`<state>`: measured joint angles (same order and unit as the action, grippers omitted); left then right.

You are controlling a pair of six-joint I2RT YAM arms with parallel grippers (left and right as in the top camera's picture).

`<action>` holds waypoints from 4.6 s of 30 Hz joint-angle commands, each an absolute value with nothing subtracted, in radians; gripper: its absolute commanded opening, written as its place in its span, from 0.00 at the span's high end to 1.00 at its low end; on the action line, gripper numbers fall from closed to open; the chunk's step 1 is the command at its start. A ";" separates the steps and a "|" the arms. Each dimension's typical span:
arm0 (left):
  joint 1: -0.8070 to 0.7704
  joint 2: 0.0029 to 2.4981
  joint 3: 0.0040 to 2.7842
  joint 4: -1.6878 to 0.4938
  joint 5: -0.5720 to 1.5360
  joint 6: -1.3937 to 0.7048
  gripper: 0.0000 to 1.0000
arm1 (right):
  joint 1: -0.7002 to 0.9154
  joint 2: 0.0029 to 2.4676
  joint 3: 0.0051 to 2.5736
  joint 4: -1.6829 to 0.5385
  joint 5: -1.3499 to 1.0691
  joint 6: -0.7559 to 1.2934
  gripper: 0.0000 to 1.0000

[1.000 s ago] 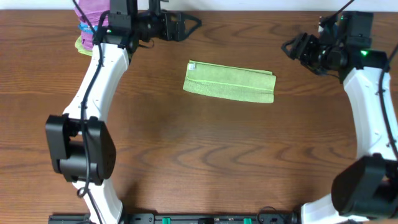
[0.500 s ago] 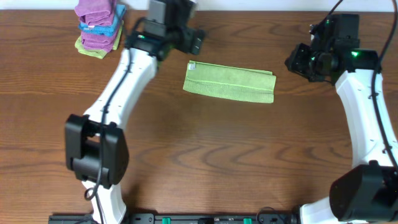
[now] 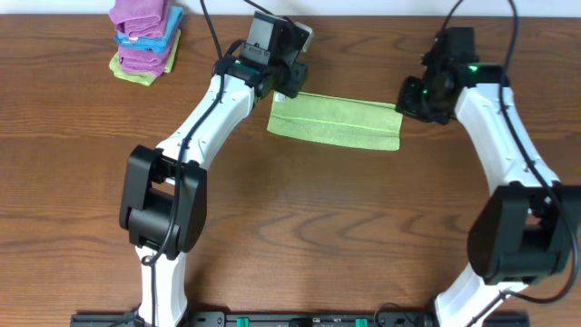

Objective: Fold the cloth

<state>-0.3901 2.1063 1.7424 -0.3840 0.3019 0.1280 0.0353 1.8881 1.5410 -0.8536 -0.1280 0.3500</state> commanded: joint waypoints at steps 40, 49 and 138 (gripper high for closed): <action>-0.405 2.330 1.742 -0.528 0.154 0.044 0.94 | 0.089 2.148 1.556 -0.751 -0.044 0.343 0.98; -0.405 2.330 1.742 -0.632 0.154 0.012 0.94 | 0.102 2.204 1.555 -0.753 -0.045 0.343 0.98; -0.406 2.330 1.742 -0.746 0.184 -0.078 0.94 | -0.164 2.293 1.395 -0.671 -0.834 0.048 0.55</action>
